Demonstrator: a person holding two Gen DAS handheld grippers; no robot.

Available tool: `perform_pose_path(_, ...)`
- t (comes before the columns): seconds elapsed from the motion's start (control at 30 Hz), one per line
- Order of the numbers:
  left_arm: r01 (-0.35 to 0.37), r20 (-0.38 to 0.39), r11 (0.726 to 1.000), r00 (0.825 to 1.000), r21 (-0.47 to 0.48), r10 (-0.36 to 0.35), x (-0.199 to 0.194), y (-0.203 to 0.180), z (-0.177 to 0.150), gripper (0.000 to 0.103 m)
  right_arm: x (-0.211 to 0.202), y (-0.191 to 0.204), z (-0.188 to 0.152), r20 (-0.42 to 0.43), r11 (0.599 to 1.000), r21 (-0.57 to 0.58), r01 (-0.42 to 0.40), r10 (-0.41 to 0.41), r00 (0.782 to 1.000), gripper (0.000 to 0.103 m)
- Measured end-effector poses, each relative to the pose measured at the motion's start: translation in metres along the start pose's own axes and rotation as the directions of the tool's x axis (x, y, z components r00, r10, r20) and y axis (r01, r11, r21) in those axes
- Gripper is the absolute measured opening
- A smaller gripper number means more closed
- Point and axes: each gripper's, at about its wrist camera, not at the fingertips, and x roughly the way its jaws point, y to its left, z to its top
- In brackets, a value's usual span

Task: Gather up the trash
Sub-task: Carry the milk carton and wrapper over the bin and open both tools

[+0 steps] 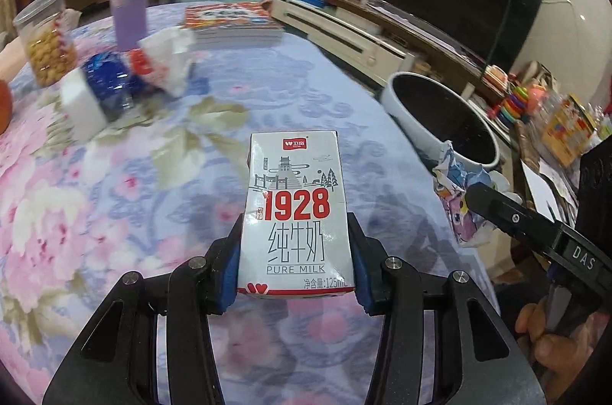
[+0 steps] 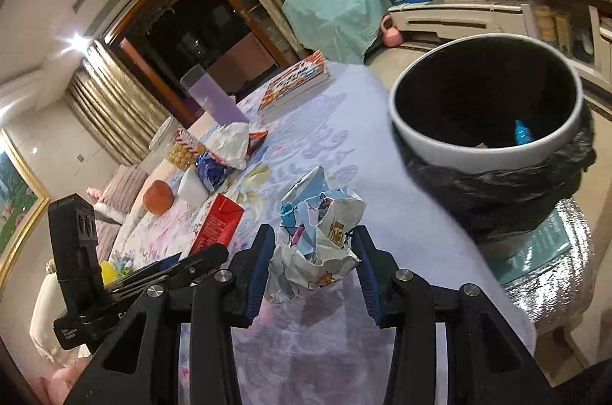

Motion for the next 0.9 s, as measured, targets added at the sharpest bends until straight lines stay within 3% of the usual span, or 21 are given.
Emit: perform_pose_path(0.9,0.094,-0.028,0.986,0.995,0.139,-0.091,0.03,-0.08,0.028,0.046,-0.05,-0.061,0.022,0.124,0.994,0.093,0.055,-0.067,0.99,0.043)
